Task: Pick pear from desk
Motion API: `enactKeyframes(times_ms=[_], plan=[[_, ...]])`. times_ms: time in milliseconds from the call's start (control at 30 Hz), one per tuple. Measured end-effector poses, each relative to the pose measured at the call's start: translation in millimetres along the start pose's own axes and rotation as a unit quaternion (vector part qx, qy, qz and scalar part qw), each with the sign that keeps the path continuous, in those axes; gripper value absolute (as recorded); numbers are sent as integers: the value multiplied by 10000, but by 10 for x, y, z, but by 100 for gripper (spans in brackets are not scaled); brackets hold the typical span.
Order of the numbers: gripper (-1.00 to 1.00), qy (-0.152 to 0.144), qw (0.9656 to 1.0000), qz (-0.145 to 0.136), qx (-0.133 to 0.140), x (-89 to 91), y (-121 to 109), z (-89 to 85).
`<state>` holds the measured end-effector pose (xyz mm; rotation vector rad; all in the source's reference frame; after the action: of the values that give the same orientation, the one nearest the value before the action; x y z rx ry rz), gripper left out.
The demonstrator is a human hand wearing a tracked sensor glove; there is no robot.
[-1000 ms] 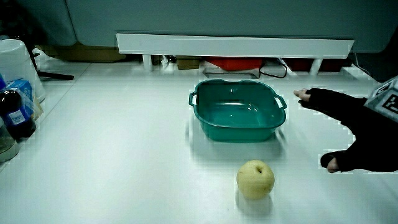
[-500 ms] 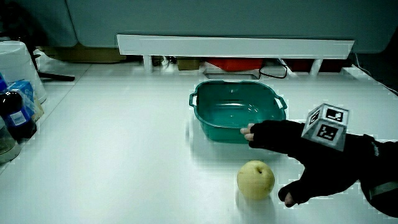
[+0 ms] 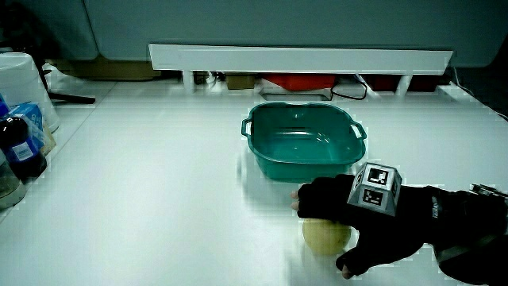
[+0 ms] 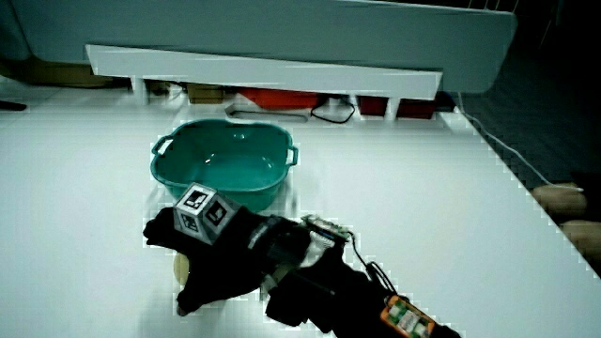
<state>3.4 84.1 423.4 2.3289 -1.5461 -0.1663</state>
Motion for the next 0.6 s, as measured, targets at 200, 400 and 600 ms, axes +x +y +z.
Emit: enactKeyframes(times_ms=[200, 400, 600], plan=[[100, 1020, 9896, 84, 1015, 167, -71, 160], [100, 1366, 9841, 48, 1138, 397, -154, 470], [100, 1046, 9881, -156, 1113, 627, -171, 656]])
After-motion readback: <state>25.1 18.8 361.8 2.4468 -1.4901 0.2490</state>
